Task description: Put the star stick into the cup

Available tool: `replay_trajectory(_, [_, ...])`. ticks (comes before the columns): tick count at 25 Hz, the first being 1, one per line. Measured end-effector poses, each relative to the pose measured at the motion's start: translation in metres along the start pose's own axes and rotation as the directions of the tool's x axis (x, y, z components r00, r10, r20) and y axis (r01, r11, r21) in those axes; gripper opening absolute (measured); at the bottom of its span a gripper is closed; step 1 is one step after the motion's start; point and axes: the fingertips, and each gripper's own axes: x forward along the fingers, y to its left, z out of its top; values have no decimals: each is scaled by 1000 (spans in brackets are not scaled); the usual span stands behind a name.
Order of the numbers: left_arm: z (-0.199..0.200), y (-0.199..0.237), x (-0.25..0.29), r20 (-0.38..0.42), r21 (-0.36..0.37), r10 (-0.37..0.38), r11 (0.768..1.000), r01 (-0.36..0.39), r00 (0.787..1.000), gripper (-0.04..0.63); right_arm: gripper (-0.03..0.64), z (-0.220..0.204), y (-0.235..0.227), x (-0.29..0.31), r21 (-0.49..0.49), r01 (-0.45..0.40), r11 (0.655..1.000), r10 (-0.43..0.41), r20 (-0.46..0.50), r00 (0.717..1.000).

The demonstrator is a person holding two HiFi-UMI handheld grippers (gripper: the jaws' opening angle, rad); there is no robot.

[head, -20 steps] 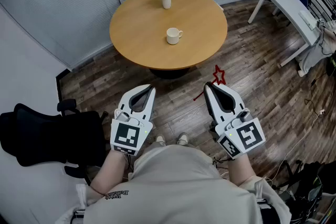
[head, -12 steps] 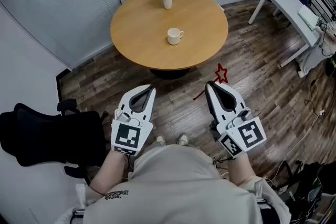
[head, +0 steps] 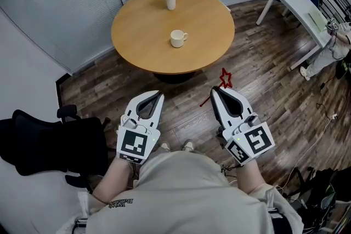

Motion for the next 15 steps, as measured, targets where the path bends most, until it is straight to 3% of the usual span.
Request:
replay_trajectory(6, [6,-5,6,23,-27,25,999,-24,999,21,31,-5,-12,-5,9,-8,1000,8,-6,1000])
replay_trajectory(15, [4,-23,23,-5,-15,34,999,-34,999,22,31,-14,-35,-10,18,-35,999,35,-6,999])
